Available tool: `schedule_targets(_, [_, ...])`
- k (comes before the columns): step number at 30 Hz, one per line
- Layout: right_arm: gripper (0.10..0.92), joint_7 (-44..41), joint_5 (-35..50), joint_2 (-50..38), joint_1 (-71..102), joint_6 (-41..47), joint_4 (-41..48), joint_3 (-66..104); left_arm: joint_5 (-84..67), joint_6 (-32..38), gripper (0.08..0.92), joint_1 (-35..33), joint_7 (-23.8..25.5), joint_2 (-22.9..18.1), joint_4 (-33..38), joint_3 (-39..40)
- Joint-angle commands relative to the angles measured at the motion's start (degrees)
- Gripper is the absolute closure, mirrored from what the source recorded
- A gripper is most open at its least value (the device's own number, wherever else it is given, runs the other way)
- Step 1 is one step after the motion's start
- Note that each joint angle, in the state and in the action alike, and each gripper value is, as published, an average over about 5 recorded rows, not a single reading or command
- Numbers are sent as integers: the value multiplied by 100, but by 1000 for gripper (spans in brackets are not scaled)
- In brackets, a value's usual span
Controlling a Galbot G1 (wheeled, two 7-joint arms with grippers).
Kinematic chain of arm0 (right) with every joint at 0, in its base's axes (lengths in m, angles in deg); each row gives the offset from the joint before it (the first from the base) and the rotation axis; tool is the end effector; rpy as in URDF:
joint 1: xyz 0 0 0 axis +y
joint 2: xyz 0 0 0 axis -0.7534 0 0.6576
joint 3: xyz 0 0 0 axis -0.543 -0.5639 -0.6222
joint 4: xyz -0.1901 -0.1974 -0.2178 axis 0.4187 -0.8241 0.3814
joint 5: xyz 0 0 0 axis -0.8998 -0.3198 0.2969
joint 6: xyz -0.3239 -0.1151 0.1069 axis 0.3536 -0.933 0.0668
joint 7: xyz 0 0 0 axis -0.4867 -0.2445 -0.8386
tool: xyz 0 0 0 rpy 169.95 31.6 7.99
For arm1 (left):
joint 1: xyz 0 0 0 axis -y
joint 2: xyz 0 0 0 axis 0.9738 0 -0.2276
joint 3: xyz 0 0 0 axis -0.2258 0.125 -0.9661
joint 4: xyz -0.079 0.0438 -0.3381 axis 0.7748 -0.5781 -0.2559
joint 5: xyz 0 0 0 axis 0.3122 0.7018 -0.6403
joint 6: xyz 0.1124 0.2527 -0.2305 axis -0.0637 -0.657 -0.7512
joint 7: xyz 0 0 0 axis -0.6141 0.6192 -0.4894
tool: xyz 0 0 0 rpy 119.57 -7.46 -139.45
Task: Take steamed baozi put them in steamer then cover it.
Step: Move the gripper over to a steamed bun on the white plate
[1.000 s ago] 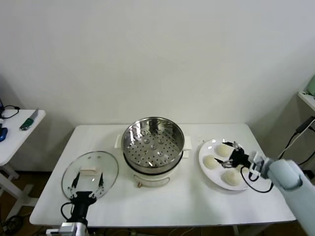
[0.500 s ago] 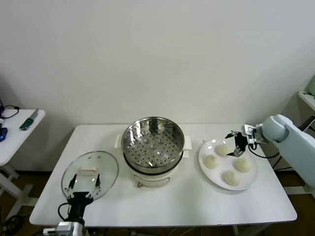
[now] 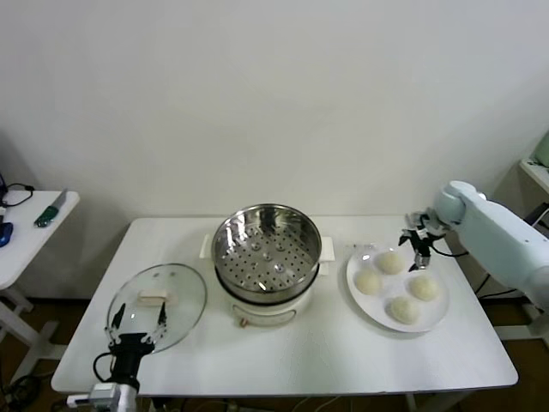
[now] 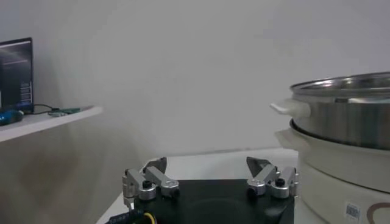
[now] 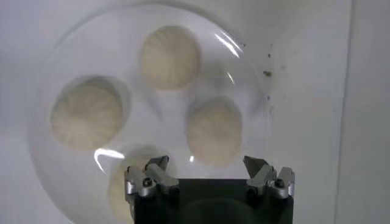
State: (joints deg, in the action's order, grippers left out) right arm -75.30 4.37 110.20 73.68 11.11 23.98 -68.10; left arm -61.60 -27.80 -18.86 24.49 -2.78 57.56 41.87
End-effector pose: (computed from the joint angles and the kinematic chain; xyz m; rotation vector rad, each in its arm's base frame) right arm 0.6082 -0.2020 -0.2064 1.1975 -1.3072 1.3813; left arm 0.1605 0.0921 -0.3738 0.1830 -3.0039 -0.1718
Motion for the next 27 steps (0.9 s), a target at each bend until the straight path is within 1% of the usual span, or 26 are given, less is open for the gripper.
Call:
schedule_targets(1, [203,100,-406,670,-42,-291,985,188,-33,-15,177,21,1,13,-47,-24])
schedule_targets(14, [203,137,-663,1055,105,-475,1352,384,-29,-15,177,41,-2,94,-148,-68])
schedule_targets(22, [203,202,-1092,1180,98,-599,1640,605,-40,13,177,14,-5,99,-195,-71])
schedule_targets(27, [208,166,-1205,1270,107,-599,1754,696,-10,-2,177,11,-21,94,-232,-68])
